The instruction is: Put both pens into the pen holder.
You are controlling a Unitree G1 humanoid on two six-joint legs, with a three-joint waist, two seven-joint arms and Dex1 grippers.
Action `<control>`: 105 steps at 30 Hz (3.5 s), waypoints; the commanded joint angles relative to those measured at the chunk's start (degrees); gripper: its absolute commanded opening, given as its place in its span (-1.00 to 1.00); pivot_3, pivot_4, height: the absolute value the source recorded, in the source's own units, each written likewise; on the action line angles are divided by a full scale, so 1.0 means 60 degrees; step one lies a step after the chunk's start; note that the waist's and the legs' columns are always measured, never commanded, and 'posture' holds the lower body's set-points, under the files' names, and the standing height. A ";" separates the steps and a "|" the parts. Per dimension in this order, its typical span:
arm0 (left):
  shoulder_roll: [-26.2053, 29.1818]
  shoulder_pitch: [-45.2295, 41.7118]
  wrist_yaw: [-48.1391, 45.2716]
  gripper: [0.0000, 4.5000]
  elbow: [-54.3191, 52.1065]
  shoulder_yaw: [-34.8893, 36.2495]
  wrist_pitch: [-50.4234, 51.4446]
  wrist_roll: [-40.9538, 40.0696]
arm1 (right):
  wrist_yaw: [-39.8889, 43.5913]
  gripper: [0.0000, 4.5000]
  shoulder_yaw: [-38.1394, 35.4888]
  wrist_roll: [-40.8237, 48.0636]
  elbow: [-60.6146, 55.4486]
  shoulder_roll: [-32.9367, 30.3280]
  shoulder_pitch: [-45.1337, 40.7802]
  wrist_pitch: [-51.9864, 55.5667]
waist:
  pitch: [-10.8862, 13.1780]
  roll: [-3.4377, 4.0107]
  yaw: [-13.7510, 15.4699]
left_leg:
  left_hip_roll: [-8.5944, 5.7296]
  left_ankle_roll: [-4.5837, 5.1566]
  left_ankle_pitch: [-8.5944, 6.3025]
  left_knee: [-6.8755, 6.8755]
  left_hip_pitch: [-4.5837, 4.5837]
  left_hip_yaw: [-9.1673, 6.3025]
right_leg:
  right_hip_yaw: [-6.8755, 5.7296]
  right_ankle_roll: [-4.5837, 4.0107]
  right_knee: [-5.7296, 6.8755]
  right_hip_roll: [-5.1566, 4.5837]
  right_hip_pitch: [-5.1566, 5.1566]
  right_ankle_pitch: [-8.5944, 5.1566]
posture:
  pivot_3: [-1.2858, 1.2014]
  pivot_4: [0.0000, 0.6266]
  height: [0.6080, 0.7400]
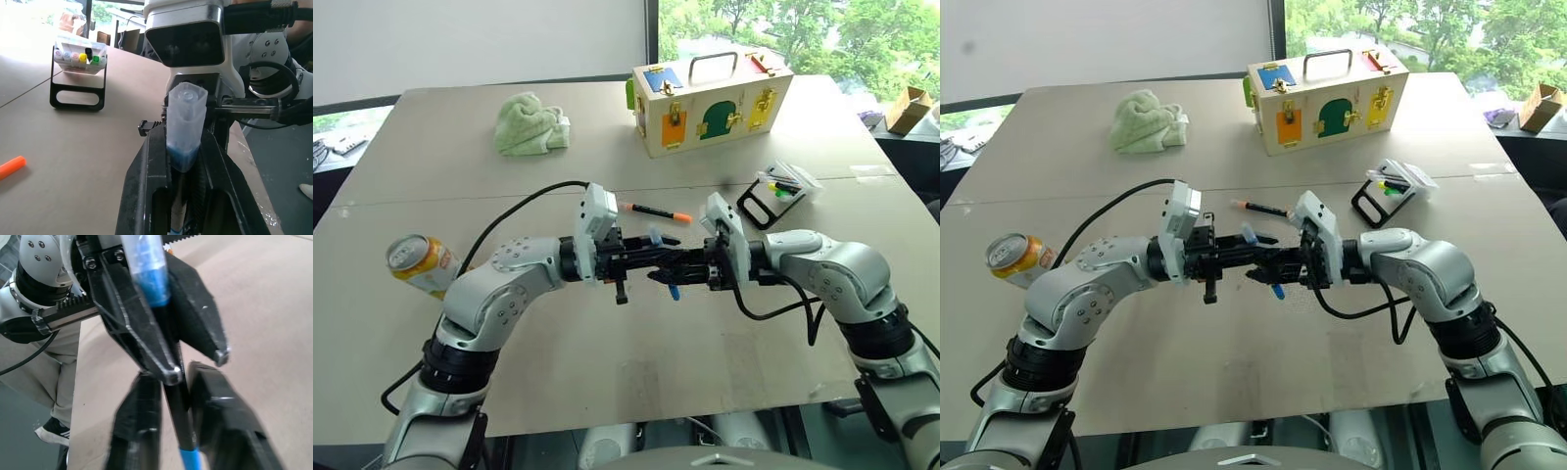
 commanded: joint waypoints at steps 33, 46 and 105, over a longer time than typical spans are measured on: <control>-0.0115 -0.0034 0.2099 0.49 -0.0902 0.1079 0.0178 0.1033 | -0.0335 -0.98 -0.2283 -0.6503 0.4664 -0.1831 -0.0760 -1.2588 | 0.0010 0.0002 -0.0031 | 0.0002 -0.0006 0.0003 0.0028 0.0013 0.0007 | 0.0002 0.0003 0.0003 0.0006 0.0022 0.0001 | 0.03 -0.52 1.00; -0.0151 -0.0022 0.2242 0.49 -0.1082 0.1207 0.0303 0.1008 | -0.0378 -0.98 -0.2126 -0.6674 0.5849 -0.1509 -0.0934 -1.2694 | 0.0011 0.0003 0.0015 | 0.0008 -0.0006 0.0004 0.0057 0.0010 0.0007 | -0.0003 0.0003 0.0008 0.0007 0.0033 0.0001 | 0.03 -0.52 1.00; -0.2930 -0.8193 -0.1629 0.99 1.6352 -0.1163 -0.7664 0.8662 | -0.0397 1.00 -0.4224 -0.0409 -0.1814 -0.2863 0.4256 -0.3149 | 0.0026 -0.0029 0.0223 | -0.0006 0.0011 -0.0002 0.0148 -0.0173 0.0030 | -0.0006 0.0016 0.0141 0.0014 -0.0167 -0.0004 | 0.03 -0.52 1.00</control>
